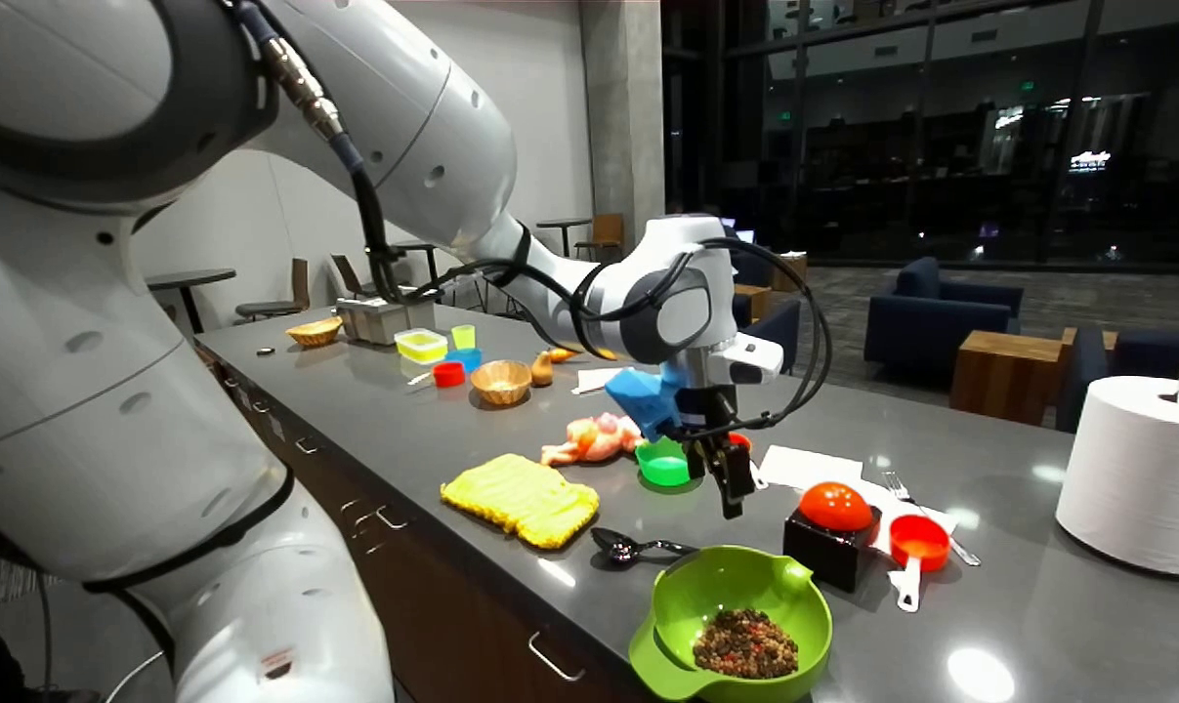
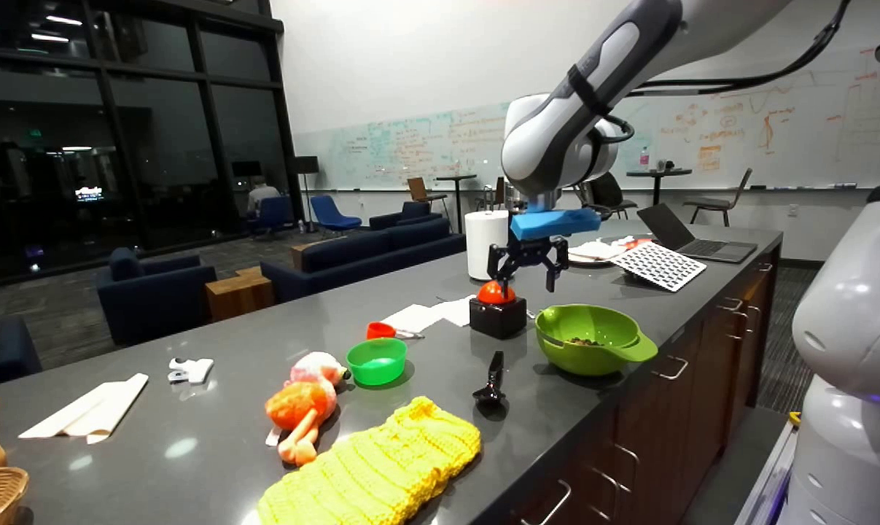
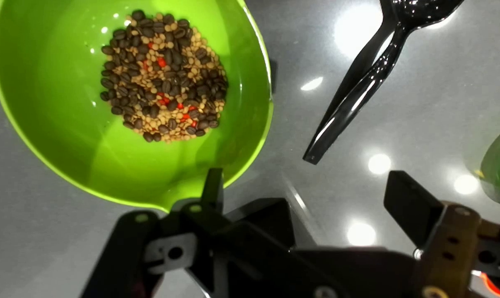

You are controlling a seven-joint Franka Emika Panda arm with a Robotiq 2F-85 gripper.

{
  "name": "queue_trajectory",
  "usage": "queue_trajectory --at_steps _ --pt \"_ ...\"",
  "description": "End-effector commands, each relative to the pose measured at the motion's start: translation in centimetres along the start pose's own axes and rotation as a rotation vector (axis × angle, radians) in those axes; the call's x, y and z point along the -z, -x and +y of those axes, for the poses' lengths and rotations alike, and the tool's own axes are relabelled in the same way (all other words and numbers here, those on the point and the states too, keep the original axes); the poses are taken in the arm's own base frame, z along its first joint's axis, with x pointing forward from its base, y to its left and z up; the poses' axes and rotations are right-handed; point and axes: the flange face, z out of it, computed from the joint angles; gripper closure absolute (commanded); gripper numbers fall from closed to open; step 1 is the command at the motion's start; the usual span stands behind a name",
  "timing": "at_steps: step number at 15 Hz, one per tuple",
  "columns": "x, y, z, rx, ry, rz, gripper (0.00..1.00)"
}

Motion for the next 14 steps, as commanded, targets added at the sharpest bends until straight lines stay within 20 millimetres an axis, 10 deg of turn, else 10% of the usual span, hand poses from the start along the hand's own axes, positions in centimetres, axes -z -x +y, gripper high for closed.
queue_trajectory --at_steps 1,14 --pt "0.03 -0.02 0.00 0.000 0.000 -0.001 0.00" --pt "-0.53 -0.17 0.49 -0.041 0.000 -0.016 0.00"
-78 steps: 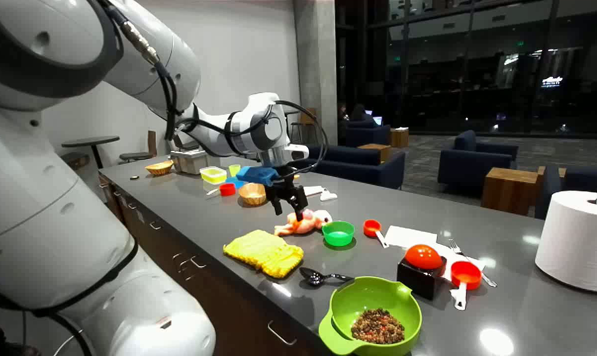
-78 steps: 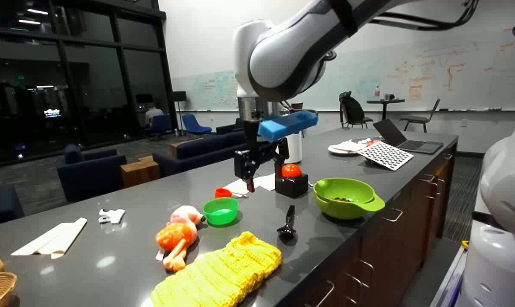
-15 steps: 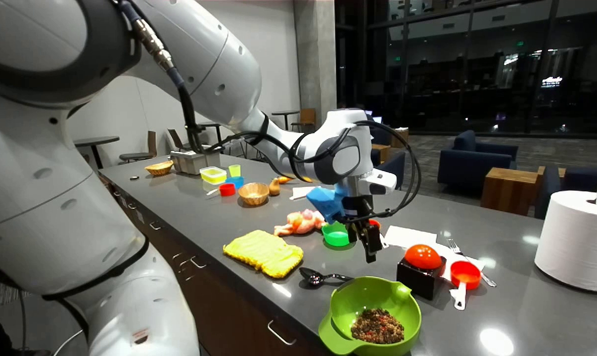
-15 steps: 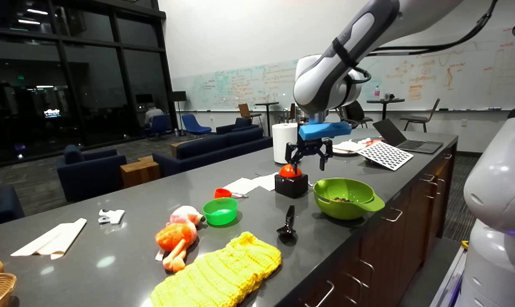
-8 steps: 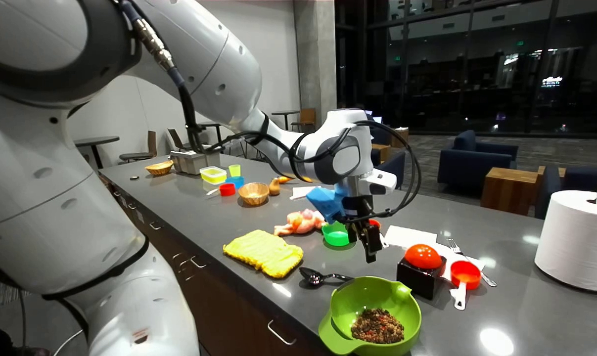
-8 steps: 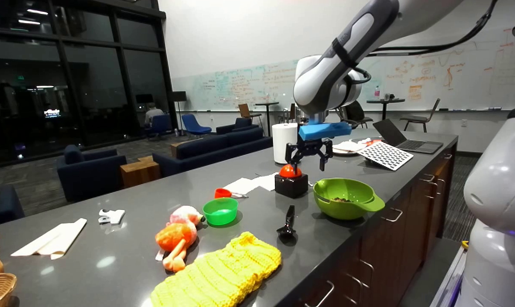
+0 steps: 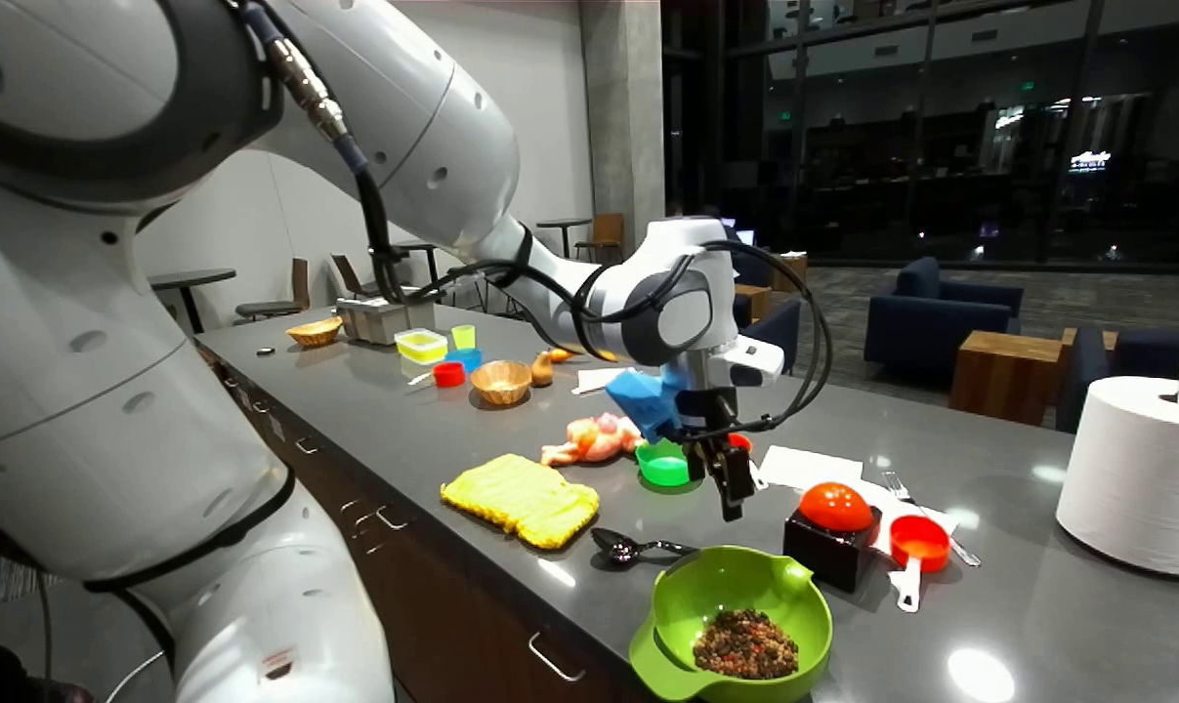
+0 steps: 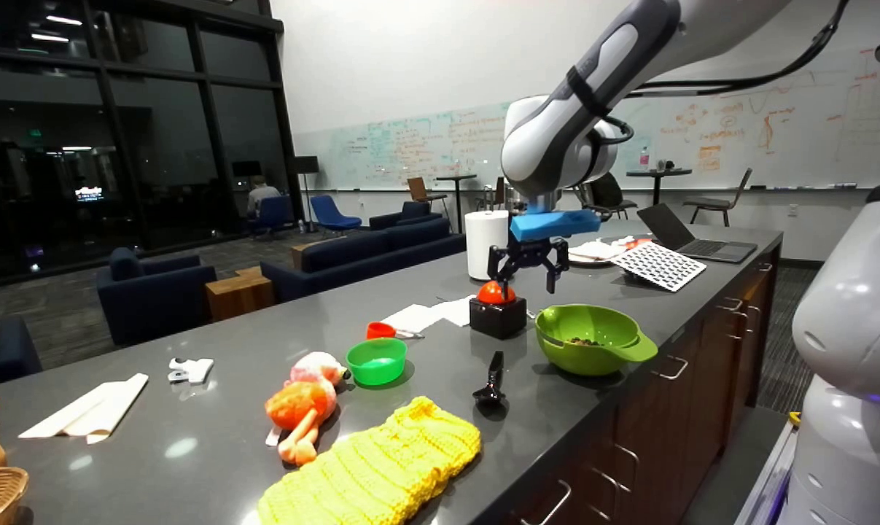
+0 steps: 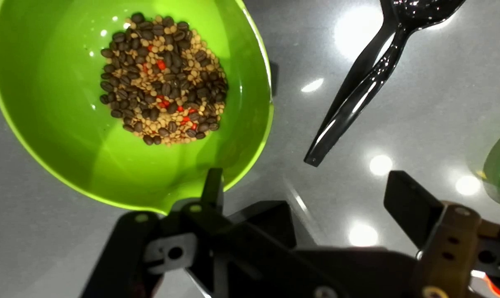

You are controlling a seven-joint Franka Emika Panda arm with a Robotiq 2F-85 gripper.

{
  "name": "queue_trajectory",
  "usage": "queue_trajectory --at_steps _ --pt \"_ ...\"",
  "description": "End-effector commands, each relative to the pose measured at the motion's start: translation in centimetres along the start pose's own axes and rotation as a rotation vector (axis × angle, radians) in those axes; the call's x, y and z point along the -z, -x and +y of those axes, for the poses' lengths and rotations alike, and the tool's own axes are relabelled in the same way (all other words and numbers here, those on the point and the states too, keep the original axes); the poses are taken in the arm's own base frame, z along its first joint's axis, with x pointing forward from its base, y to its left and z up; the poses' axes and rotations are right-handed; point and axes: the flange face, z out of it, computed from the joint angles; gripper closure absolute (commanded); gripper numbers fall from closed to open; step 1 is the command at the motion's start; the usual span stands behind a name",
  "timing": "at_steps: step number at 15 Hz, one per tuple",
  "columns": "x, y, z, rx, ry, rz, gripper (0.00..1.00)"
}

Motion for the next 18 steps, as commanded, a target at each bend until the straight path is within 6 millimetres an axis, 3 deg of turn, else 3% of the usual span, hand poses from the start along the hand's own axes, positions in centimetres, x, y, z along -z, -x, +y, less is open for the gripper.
queue_trajectory --at_steps 1,7,18 --pt "-0.6 -0.2 0.7 -0.043 -0.001 -0.018 0.00" --pt "-3.1 -0.3 1.9 -0.094 -0.003 -0.068 0.00" --pt "-10.4 -0.5 2.8 -0.132 -0.017 -0.196 0.00"
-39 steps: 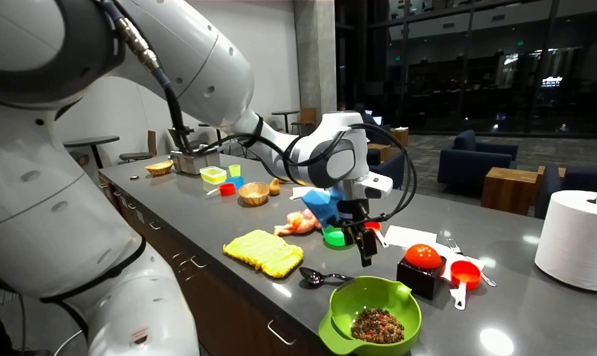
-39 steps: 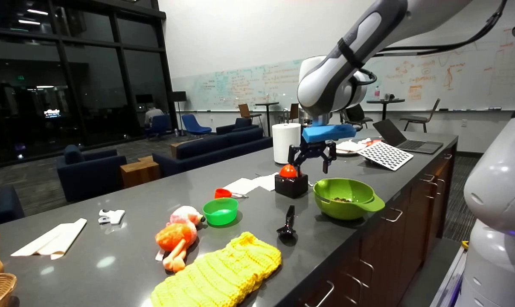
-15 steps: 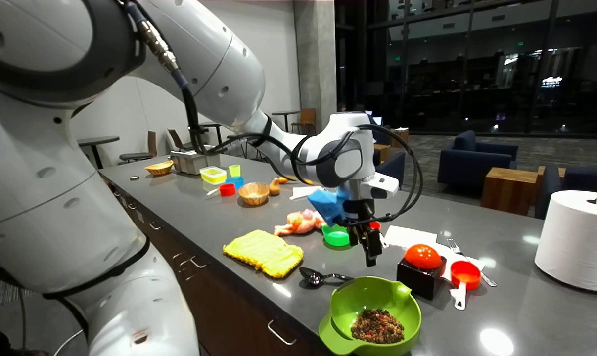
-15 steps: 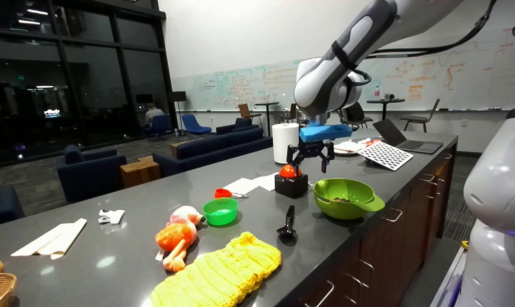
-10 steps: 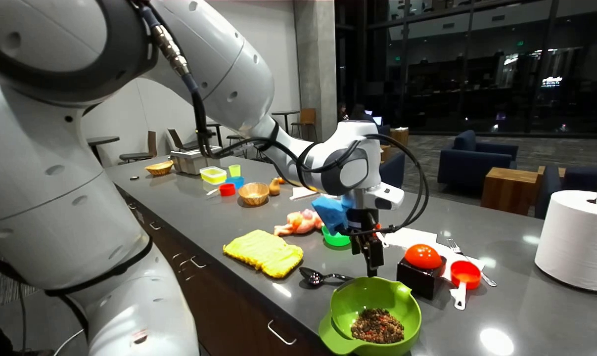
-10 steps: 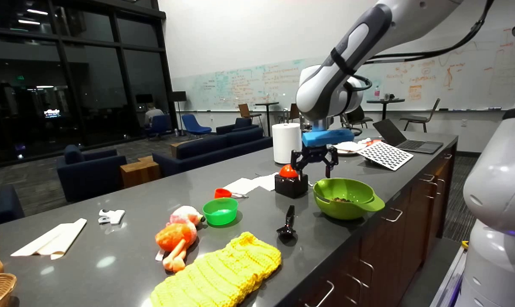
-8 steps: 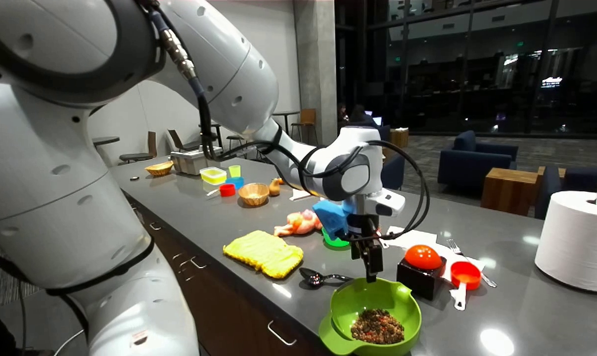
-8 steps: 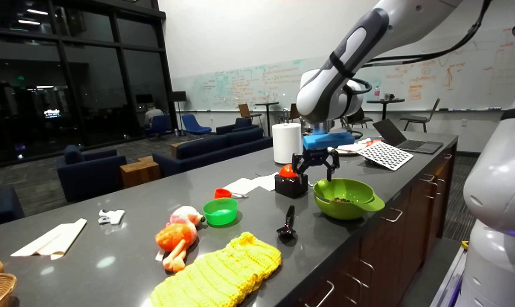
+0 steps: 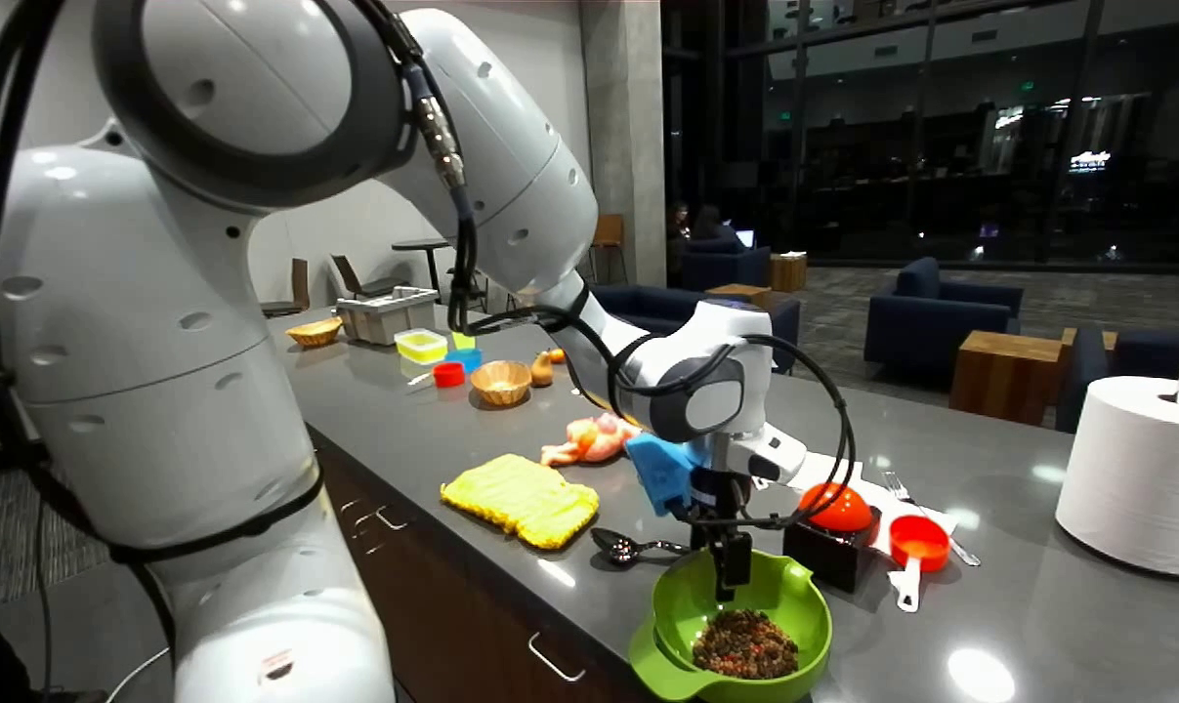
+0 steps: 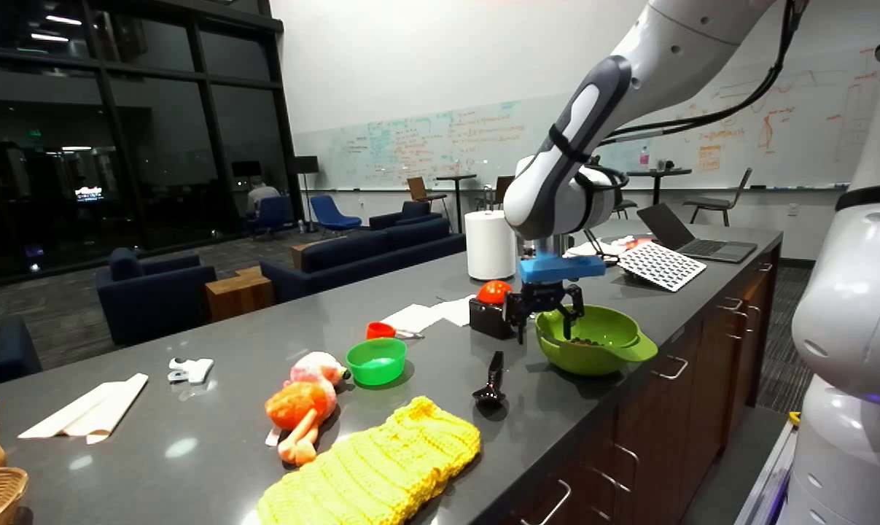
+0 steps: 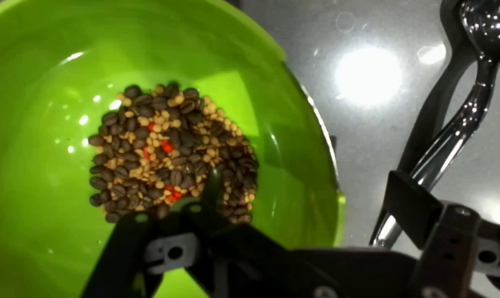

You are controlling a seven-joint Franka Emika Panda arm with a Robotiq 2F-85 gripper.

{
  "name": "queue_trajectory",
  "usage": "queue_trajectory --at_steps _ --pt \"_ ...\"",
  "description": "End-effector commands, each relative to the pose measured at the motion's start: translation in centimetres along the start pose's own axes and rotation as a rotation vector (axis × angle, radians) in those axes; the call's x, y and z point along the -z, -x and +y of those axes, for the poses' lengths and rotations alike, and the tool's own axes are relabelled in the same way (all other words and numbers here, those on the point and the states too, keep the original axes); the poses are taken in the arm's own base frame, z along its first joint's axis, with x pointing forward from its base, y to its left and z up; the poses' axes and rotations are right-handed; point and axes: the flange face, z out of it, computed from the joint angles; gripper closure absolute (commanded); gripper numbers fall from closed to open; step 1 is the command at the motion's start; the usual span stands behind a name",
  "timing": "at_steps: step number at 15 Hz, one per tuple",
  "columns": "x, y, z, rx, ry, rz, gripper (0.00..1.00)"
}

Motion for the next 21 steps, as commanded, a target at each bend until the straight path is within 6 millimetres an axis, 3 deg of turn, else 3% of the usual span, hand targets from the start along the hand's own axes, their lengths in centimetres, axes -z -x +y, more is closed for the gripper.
queue_trajectory --at_steps 1,2,4,11,21 --pt "-1.4 -0.7 0.2 -0.004 -0.017 -0.027 0.25" --pt "-1.7 -0.8 0.3 -0.004 -0.018 -0.031 0.26" --pt "-1.9 -1.0 0.3 -0.005 -0.016 -0.037 0.39" --pt "-1.9 -0.8 0.1 0.002 -0.001 -0.046 0.94" --pt "-0.3 -0.6 -0.1 0.008 0.042 -0.071 0.96"
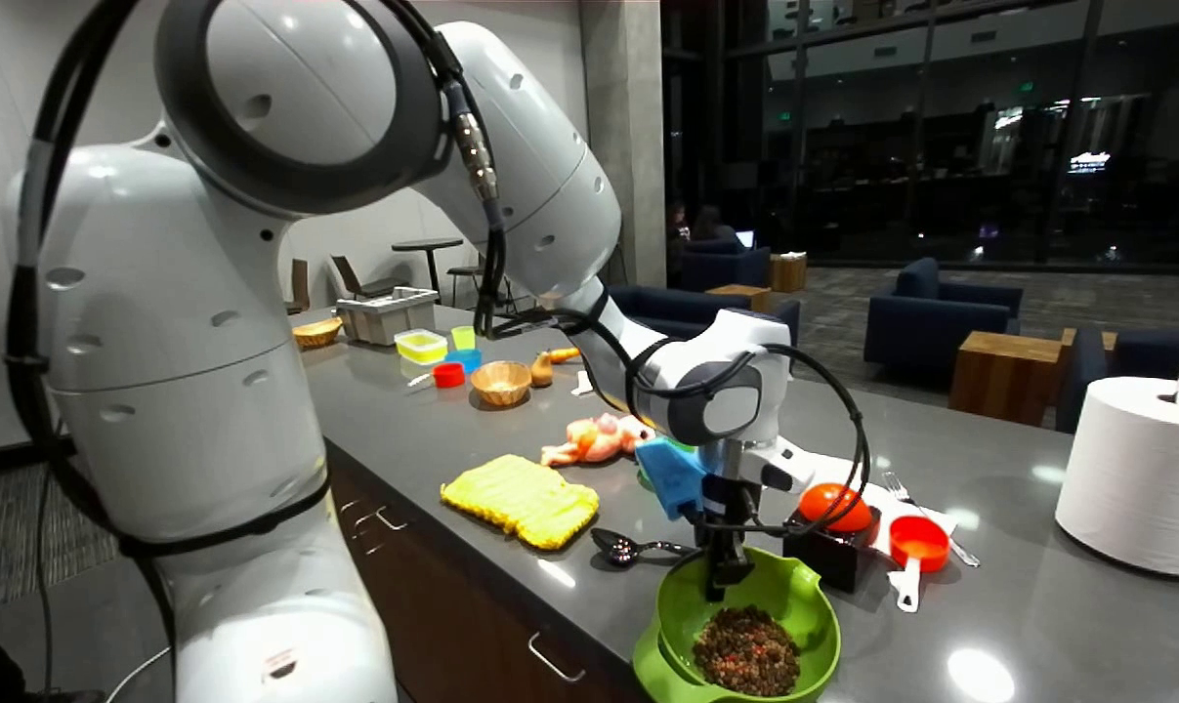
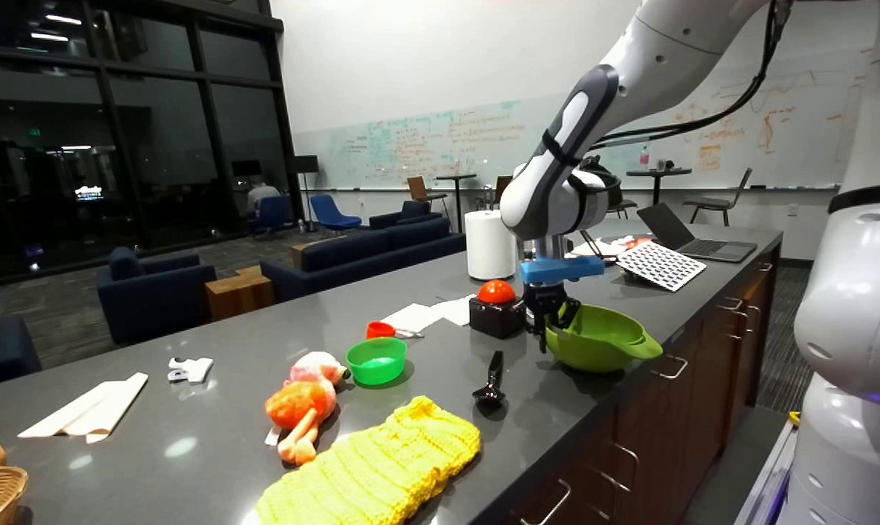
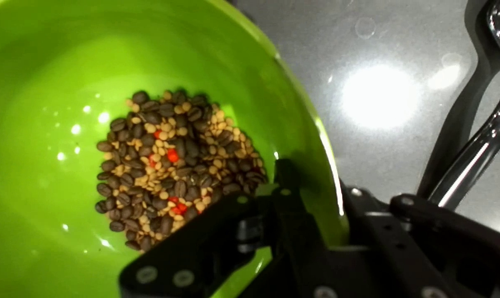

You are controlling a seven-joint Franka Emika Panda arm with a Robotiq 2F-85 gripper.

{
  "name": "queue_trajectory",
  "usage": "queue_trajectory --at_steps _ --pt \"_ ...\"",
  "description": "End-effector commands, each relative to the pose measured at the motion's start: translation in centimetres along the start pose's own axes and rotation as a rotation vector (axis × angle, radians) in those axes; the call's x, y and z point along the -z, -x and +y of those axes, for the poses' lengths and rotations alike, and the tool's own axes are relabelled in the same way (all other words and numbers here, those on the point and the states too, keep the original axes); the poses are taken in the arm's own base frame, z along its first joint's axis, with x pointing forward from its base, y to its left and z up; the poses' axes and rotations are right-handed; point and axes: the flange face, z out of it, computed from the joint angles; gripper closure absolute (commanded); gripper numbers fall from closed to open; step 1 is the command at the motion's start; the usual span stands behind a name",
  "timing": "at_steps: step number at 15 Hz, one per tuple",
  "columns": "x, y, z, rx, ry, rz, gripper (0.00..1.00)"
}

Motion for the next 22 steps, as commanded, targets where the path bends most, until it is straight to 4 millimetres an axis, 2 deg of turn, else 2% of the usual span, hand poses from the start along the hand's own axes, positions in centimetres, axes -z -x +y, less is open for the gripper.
queue_trajectory --at_steps 1,12,19,22 --pt "0.5 0.6 -0.6 0.006 0.014 -0.005 0.95" --pt "2.5 1.1 -2.1 0.049 0.103 0.018 0.97" --pt "4.6 1.7 -3.8 0.060 0.168 0.063 0.97" --pt "5.8 2.6 -5.3 0.094 0.184 0.071 0.97"
